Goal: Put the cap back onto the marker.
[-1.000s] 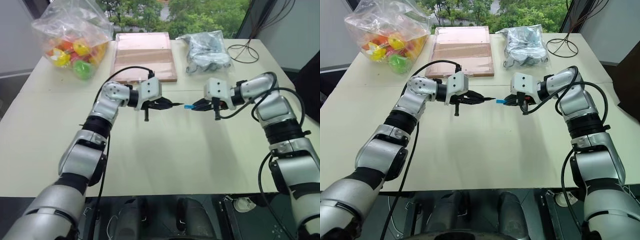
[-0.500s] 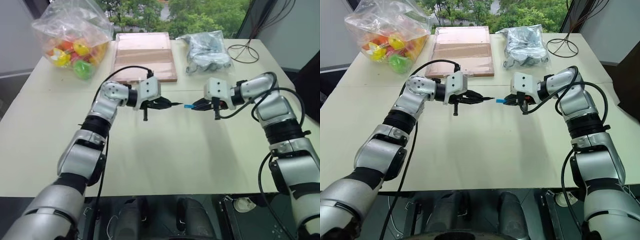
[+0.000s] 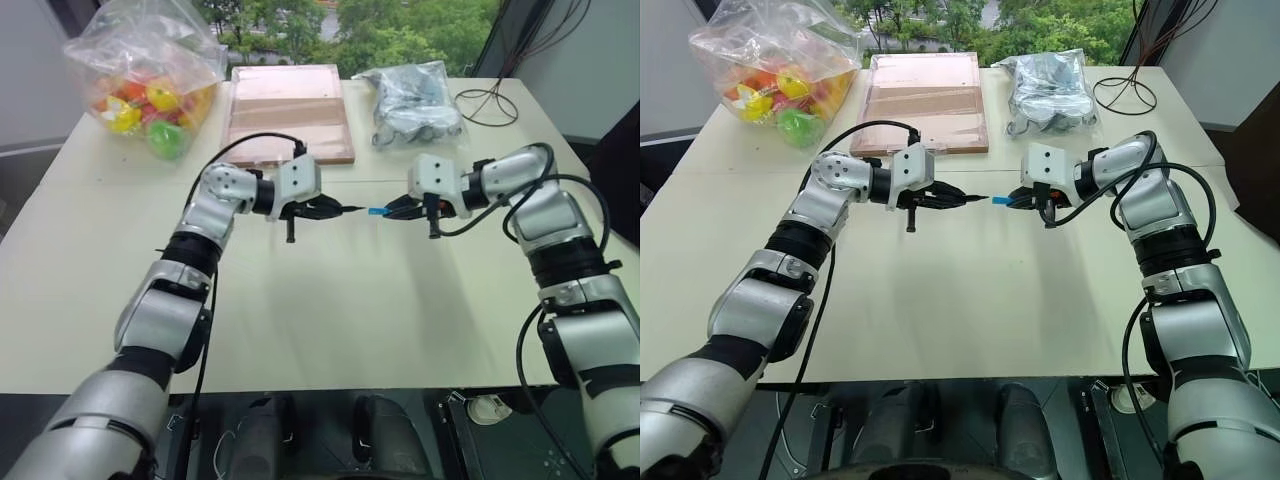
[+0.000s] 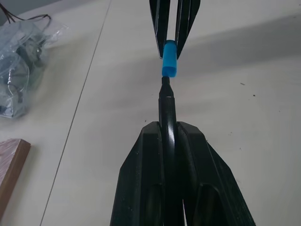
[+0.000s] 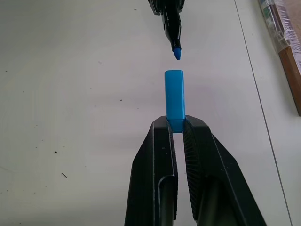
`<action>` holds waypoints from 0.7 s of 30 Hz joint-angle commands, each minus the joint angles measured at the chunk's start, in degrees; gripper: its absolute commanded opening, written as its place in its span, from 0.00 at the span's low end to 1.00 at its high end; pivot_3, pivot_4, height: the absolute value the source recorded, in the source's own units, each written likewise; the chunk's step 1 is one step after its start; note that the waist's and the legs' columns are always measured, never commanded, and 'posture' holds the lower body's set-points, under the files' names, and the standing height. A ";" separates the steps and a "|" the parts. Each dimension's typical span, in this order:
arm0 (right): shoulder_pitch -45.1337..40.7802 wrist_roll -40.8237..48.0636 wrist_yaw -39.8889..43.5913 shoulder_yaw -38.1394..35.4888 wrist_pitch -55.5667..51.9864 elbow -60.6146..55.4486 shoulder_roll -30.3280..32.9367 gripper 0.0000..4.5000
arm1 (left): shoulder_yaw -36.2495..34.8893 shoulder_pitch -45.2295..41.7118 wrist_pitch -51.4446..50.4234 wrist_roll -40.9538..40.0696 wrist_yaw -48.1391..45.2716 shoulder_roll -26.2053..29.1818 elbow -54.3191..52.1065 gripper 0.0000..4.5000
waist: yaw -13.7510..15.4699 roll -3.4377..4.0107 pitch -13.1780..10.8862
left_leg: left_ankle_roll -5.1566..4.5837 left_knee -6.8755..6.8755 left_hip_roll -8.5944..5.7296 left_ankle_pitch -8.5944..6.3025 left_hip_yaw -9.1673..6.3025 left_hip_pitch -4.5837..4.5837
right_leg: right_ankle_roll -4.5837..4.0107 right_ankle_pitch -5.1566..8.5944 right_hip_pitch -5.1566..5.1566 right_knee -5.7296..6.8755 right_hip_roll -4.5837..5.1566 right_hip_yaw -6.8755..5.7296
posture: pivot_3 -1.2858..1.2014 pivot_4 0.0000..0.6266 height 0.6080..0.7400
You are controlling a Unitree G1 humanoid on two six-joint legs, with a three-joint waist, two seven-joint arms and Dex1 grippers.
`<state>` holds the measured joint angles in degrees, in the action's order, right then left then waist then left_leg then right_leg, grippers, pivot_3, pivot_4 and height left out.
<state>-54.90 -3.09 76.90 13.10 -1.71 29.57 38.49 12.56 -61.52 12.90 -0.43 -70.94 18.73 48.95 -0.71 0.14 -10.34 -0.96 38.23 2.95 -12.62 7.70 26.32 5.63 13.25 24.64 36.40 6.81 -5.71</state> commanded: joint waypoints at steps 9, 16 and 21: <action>-1.83 1.32 -0.33 -1.08 -0.03 -2.27 -0.29 0.01 | -0.08 -0.28 1.04 0.28 0.37 -0.62 -1.54 0.00 | 0.00 0.00 0.00 | 0.00 0.00 0.00 0.00 0.00 0.00 | 0.00 0.00 0.00 0.00 0.00 0.00 | 0.52 0.24 1.00; -2.06 1.52 -0.28 -1.08 -0.38 -3.10 -0.62 0.01 | -0.02 -0.31 1.55 0.82 0.58 -1.06 -0.82 0.00 | 0.00 0.00 0.00 | 0.00 0.00 0.00 0.00 0.00 0.00 | 0.00 0.00 0.00 0.00 0.00 0.00 | 0.52 0.24 1.00; -1.93 1.85 -0.03 -0.99 -0.81 -4.33 -0.66 0.01 | -0.10 -0.47 1.85 1.17 0.85 -1.53 -0.29 0.00 | 0.02 0.00 0.00 | 0.00 0.00 0.00 0.00 0.00 0.00 | 0.00 0.00 0.00 0.00 0.00 0.00 | 0.52 0.24 1.00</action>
<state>-54.90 -2.48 76.89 13.10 -2.43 28.02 38.00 12.59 -61.51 13.51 0.64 -70.61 17.26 49.26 -0.69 0.14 -10.34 -0.96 38.23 2.95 -12.62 7.70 26.32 5.63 13.25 24.64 36.40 6.82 -5.71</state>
